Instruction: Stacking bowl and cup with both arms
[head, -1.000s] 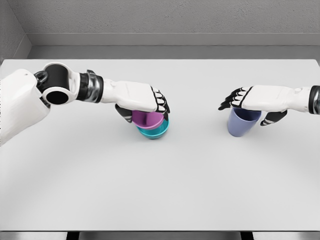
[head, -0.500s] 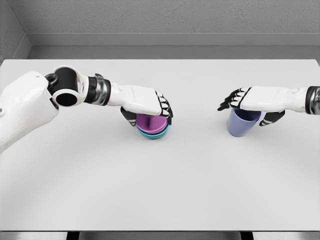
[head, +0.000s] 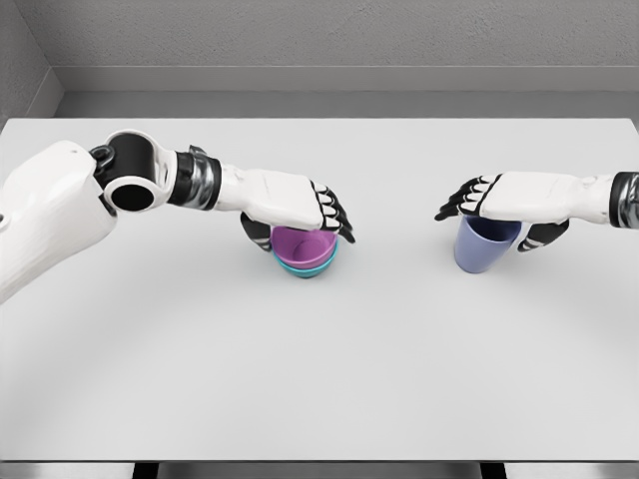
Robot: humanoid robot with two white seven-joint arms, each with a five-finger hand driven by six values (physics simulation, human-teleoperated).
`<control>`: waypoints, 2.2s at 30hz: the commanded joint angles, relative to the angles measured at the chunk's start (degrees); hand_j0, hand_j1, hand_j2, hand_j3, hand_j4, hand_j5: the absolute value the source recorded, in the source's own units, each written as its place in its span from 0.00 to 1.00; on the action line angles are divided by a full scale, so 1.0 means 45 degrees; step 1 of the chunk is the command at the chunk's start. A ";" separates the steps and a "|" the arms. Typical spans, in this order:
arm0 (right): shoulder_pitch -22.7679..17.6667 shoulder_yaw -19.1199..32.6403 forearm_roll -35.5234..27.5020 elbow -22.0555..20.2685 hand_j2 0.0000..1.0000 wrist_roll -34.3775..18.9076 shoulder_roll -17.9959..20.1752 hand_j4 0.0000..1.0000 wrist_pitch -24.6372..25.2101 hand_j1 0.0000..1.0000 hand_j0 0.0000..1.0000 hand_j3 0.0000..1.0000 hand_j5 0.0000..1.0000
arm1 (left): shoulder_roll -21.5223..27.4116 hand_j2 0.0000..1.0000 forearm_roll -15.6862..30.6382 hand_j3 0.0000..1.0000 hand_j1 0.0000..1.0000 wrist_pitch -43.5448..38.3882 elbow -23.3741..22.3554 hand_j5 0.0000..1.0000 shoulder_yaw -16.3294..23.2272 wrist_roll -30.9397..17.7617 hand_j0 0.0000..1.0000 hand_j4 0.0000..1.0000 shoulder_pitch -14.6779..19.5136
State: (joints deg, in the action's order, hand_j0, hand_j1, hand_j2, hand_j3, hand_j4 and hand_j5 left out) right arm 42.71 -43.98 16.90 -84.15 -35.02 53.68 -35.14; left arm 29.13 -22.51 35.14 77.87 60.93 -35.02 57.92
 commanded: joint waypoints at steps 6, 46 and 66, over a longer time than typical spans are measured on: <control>0.0000 0.0007 0.0034 0.0068 1.00 0.0005 0.0004 1.00 0.0031 1.00 1.00 1.00 1.00 | 0.1201 1.00 0.1663 1.00 1.00 -0.0031 0.0448 1.00 -0.0025 0.0005 1.00 1.00 0.0488; 0.0117 -0.0403 -0.0025 0.0185 0.72 0.0005 -0.0074 0.72 0.0031 0.72 0.72 0.72 0.72 | 0.4796 1.00 0.2952 1.00 1.00 -0.0031 0.0528 1.00 -0.1197 0.0005 1.00 1.00 -0.0430; 0.0488 0.0417 -0.0240 0.0205 0.57 0.0005 -0.0563 0.57 0.0031 0.57 0.57 0.57 0.57 | 0.4796 1.00 0.2952 1.00 1.00 -0.0031 0.0547 1.00 -0.1177 0.0005 1.00 1.00 -0.0430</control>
State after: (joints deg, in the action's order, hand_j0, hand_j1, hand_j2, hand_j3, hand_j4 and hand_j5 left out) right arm 44.91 -42.98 16.23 -83.17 -34.99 51.71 -35.20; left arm 50.68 -9.53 35.15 80.33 55.69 -35.02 55.99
